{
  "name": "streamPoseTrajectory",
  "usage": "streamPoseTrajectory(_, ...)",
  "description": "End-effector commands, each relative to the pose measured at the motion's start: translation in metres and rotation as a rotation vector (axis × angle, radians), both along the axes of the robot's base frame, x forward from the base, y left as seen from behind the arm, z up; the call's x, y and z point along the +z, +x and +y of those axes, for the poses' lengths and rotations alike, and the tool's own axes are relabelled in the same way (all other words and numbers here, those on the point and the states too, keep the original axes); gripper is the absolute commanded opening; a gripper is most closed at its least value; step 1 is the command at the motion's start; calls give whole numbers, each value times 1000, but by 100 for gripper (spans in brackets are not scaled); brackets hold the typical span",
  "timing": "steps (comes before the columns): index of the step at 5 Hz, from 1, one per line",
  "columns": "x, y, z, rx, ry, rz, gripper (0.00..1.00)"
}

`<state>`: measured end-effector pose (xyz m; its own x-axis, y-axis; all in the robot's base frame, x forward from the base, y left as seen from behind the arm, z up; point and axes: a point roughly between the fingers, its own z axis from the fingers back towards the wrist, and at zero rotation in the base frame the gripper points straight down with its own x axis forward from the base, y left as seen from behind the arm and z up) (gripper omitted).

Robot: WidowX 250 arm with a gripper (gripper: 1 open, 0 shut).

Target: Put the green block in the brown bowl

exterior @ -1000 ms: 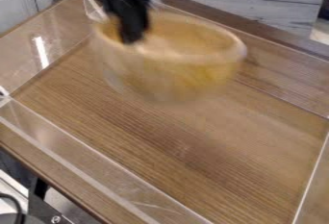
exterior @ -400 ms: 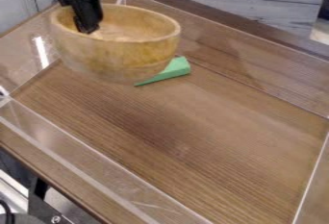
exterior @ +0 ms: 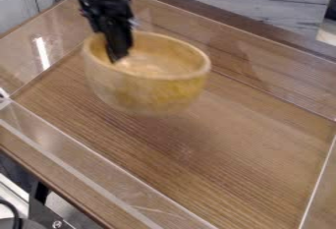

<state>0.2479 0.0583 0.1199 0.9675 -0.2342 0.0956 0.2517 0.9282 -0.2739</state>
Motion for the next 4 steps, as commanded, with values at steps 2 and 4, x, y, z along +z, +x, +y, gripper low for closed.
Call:
streamPoseTrajectory(2, -2, -4, -28, -72, 51, -60, 0)
streamPoseTrajectory(4, -17, -5, -40, -108, 71, -61, 0)
